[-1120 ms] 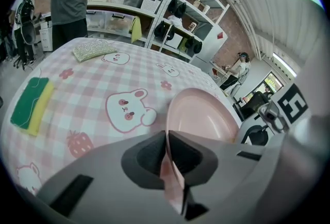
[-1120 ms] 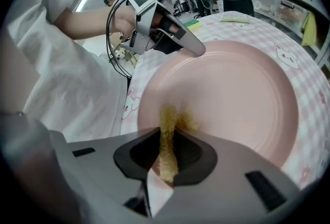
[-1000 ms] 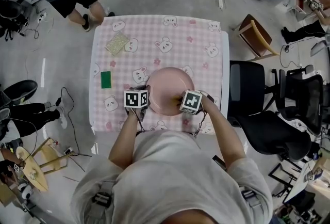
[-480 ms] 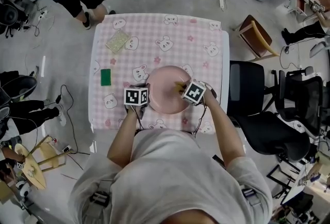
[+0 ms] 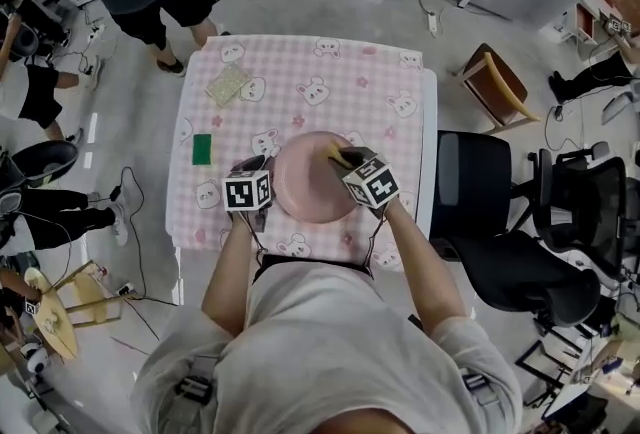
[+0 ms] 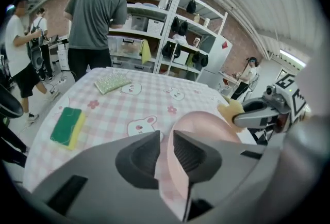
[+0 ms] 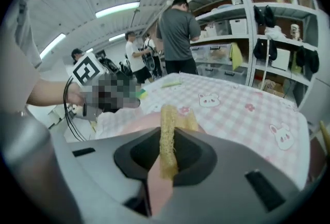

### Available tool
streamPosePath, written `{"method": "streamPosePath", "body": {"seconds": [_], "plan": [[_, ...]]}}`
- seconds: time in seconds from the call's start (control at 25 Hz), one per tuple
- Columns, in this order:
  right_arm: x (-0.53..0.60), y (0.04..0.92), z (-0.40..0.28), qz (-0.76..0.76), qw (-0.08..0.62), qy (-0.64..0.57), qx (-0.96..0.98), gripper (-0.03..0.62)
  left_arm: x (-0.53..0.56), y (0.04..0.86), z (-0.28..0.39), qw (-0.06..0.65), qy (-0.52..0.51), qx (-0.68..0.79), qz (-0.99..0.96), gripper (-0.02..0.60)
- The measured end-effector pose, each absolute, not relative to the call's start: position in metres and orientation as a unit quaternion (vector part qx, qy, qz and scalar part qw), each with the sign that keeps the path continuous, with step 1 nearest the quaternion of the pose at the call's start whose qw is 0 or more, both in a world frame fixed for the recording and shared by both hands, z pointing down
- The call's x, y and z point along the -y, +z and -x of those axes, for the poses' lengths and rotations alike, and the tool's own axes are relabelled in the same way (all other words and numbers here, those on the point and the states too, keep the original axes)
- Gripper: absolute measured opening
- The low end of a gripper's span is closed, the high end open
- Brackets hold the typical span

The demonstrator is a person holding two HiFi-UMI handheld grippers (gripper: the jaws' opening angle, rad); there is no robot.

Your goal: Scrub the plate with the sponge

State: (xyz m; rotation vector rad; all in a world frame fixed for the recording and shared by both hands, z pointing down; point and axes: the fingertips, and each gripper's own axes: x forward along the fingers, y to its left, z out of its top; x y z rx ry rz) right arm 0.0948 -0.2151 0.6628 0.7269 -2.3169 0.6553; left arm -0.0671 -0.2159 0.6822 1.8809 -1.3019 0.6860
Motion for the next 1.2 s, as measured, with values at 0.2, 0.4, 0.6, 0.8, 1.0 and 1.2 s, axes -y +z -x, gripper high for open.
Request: {"method": "streamPosePath", "body": {"seconds": [0.2, 0.4, 0.6, 0.8, 1.0, 1.2], "plan": [[0.196, 0.626, -0.096, -0.317, 0.204, 0.262, 0.888, 0.064, 0.192, 0.648, 0.049, 0.34, 0.253, 0.511, -0.748, 0.058], [0.181, 0.612, -0.101, -0.362, 0.188, 0.234, 0.883, 0.064, 0.169, 0.628, 0.013, 0.33, 0.211, 0.489, -0.779, 0.012], [0.157, 0.602, -0.094, -0.395, 0.17, 0.231, 0.873, 0.064, 0.15, 0.613, 0.003, 0.322, 0.185, 0.47, -0.801, 0.012], [0.138, 0.595, -0.077, -0.429, 0.156, 0.231, 0.859, 0.064, 0.126, 0.604, 0.018, 0.314, 0.174, 0.461, -0.812, 0.012], [0.106, 0.595, -0.06, -0.453, 0.155, 0.223, 0.849, 0.064, 0.091, 0.594, 0.037, 0.306, 0.157, 0.458, -0.82, 0.012], [0.08, 0.581, -0.067, -0.501, 0.138, 0.204, 0.83, 0.064, 0.071, 0.583, 0.041, 0.293, 0.141, 0.437, -0.839, 0.012]]}}
